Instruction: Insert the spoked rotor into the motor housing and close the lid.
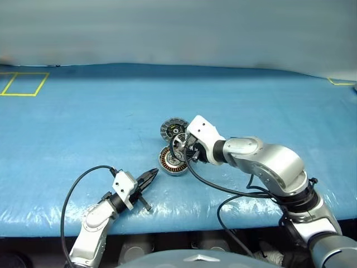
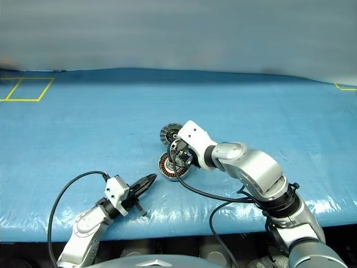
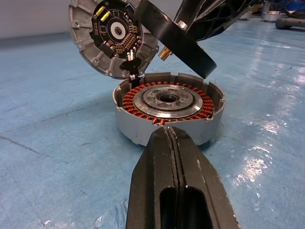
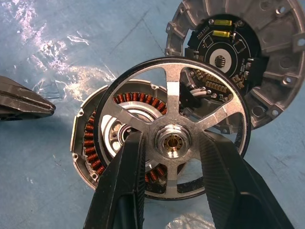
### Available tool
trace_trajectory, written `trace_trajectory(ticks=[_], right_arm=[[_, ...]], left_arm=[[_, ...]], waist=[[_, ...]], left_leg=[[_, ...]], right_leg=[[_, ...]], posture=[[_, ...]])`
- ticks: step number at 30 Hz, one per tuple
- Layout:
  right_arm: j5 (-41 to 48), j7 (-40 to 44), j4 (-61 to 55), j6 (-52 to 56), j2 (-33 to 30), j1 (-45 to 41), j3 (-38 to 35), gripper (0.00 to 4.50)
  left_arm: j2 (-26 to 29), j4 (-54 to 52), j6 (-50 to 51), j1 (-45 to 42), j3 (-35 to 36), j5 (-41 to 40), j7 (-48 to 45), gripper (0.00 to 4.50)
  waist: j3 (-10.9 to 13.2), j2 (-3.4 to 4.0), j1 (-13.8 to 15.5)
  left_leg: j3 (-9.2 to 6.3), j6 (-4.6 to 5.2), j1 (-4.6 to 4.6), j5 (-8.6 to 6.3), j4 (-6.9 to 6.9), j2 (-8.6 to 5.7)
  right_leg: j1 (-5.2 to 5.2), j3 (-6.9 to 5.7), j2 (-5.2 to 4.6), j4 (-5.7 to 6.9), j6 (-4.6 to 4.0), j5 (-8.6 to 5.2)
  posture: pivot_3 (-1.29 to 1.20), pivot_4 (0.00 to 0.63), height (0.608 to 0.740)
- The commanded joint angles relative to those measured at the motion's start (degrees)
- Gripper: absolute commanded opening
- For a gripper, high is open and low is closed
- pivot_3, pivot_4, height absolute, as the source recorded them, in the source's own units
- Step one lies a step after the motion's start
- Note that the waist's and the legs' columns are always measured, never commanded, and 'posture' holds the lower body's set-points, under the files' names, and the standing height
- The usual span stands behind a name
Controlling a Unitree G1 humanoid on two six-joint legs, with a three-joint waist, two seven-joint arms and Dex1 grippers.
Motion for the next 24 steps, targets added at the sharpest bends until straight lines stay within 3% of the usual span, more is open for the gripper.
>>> trace_trajectory(ticks=[1,24], right_arm=[[-0.7,1.5,-0.6,-1.9,0.6,-1.7,0.6,1.31],[-1.5,6.4,-1.9,-0.6,-2.0,-1.6,4.5,1.31]], left_arm=[[-0.1,-1.7,-0.4,0.7,0.2,-0.5,0.3,0.00],[-0.5,-4.3,1.0,1.8,-0.4,-0.2,2.3,0.00]], waist=[[0.0,0.01,0.0],[0.0,0.02,0.0]], left_leg=[[0.00,0.00,0.01,0.00,0.00,0.00],[0.00,0.00,0.02,0.00,0.01,0.00]], right_leg=[[0.00,0.00,0.00,0.01,0.00,0.00],[0.01,-0.03,-0.05,0.00,-0.01,0.00]], posture=[[0.00,0.150,0.740],[0.00,0.150,0.740]])
